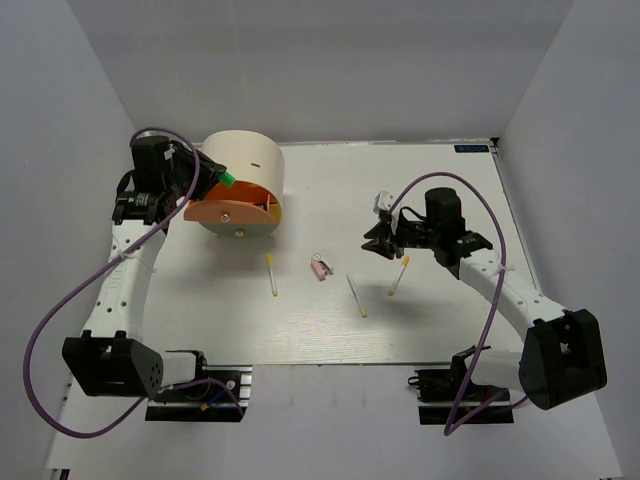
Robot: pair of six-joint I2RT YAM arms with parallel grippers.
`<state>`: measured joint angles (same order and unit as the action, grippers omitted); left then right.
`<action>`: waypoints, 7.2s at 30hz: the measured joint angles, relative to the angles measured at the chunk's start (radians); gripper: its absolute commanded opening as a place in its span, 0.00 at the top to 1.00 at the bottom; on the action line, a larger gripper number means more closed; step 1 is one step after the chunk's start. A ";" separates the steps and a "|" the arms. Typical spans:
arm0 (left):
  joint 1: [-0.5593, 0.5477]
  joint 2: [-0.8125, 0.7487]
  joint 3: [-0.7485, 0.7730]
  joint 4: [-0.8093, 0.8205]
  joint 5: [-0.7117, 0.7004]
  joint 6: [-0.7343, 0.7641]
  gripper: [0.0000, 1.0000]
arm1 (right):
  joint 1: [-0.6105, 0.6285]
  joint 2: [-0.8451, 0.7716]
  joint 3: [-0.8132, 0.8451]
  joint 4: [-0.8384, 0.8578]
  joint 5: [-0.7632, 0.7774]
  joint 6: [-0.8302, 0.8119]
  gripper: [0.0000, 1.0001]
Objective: Sort the stationery into containers
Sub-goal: Place the pen in the drawer, then close the drawer in the storage box, then open the drawer in the storage box.
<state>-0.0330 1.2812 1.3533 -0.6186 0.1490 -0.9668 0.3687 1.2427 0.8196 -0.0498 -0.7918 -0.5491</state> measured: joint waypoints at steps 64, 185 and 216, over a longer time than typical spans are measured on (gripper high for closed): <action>-0.026 -0.141 -0.037 0.055 0.153 0.332 0.84 | 0.001 0.046 0.026 0.026 -0.021 0.013 0.96; -0.089 0.017 -0.590 0.590 -0.035 0.600 0.37 | 0.012 0.056 0.065 -0.062 0.034 -0.037 0.71; -0.091 0.064 -0.594 0.650 -0.058 0.641 0.63 | 0.012 0.056 0.048 -0.076 0.042 -0.058 0.71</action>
<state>-0.1238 1.3457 0.7589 0.0315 0.0906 -0.3256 0.3805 1.2987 0.8673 -0.1261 -0.7502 -0.6075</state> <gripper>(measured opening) 0.407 0.287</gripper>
